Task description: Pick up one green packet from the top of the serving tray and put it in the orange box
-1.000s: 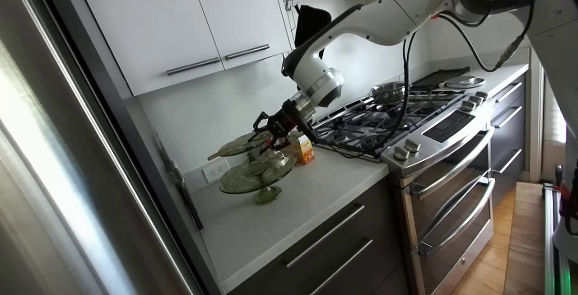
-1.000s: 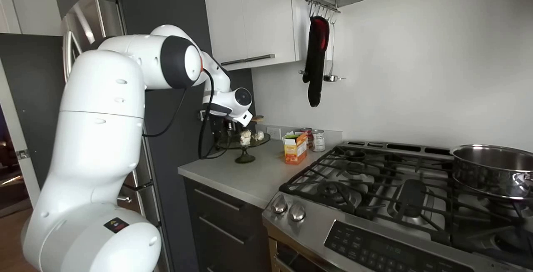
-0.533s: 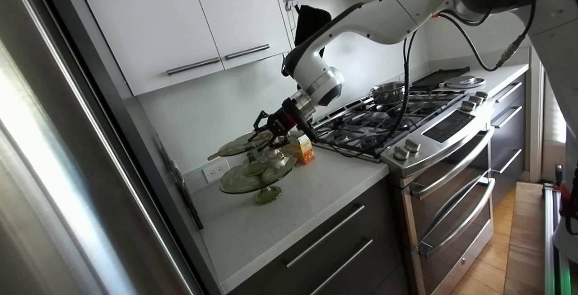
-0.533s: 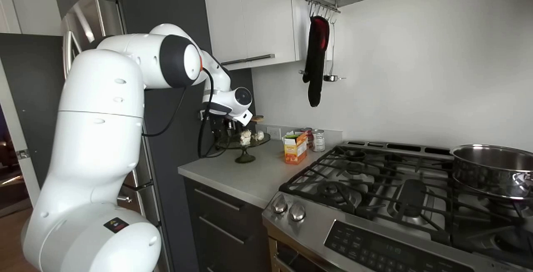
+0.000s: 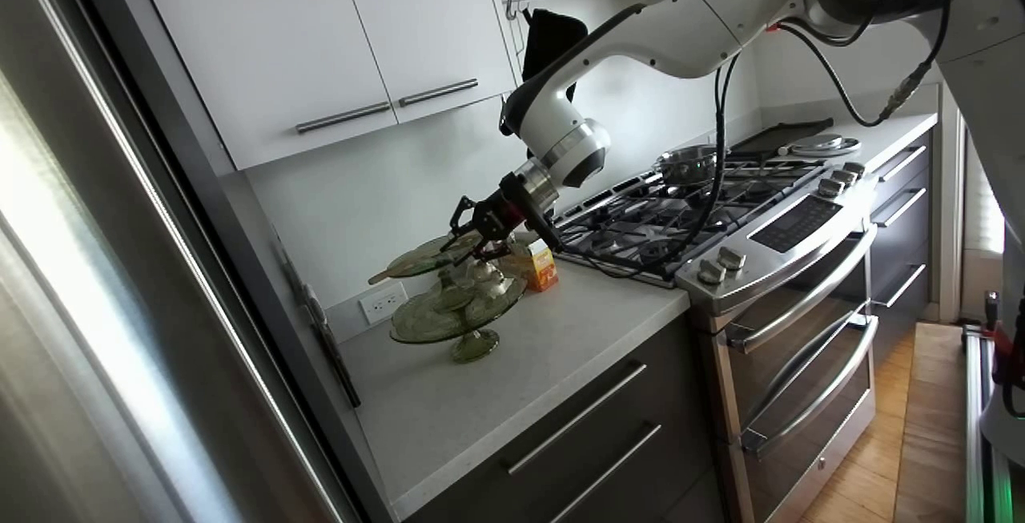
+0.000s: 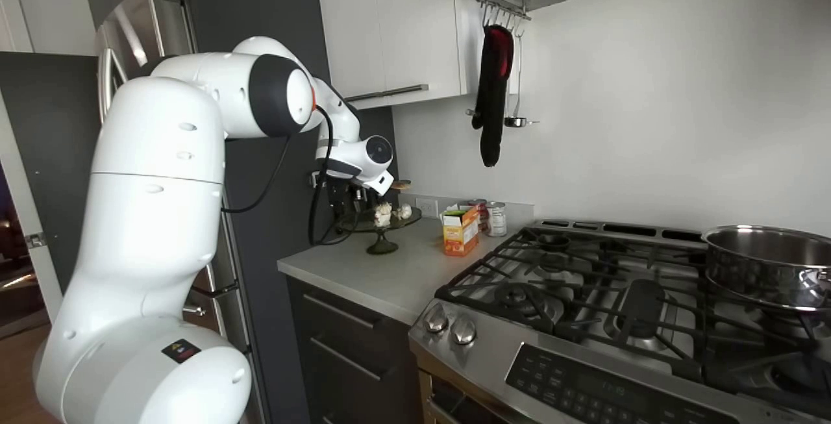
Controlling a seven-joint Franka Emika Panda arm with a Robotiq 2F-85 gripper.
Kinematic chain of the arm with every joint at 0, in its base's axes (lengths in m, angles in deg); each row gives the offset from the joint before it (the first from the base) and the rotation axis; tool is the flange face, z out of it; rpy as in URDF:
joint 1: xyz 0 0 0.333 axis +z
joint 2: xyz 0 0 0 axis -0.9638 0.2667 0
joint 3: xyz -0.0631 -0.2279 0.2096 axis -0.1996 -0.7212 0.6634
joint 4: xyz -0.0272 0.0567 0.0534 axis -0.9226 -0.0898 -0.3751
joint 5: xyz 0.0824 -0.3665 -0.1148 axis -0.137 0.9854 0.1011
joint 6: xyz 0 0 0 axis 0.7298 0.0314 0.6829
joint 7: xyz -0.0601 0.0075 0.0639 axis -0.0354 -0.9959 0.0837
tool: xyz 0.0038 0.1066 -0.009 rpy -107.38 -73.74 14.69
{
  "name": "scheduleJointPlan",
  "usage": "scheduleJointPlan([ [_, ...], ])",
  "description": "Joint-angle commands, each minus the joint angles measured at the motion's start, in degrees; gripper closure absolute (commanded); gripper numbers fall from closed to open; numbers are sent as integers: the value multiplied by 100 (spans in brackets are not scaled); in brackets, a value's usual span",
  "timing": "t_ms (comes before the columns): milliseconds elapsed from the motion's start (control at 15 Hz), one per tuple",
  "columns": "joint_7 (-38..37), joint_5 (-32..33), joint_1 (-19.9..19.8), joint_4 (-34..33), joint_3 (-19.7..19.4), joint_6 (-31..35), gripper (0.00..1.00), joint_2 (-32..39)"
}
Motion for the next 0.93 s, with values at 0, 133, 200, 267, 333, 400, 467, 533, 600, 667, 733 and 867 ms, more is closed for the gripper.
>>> scheduleJointPlan([
  [0,203,-208,-13,-52,39,-45,66,70],
  [133,212,-190,1,-67,42,-40,63,100],
  [200,228,-200,9,-77,43,-25,63,116],
  [267,251,-211,13,-86,45,-13,63,129],
  [333,280,-231,14,-97,51,-6,63,141],
  [400,310,-250,19,-113,54,28,63,156],
  [467,345,-281,16,-129,58,29,66,165],
  [533,384,-316,16,-145,60,38,71,173],
  [600,421,-345,15,-163,60,40,78,181],
  [667,449,-366,16,-178,58,41,86,190],
  [733,470,-380,17,-190,55,46,89,200],
  [867,478,-381,24,-203,48,57,89,223],
])
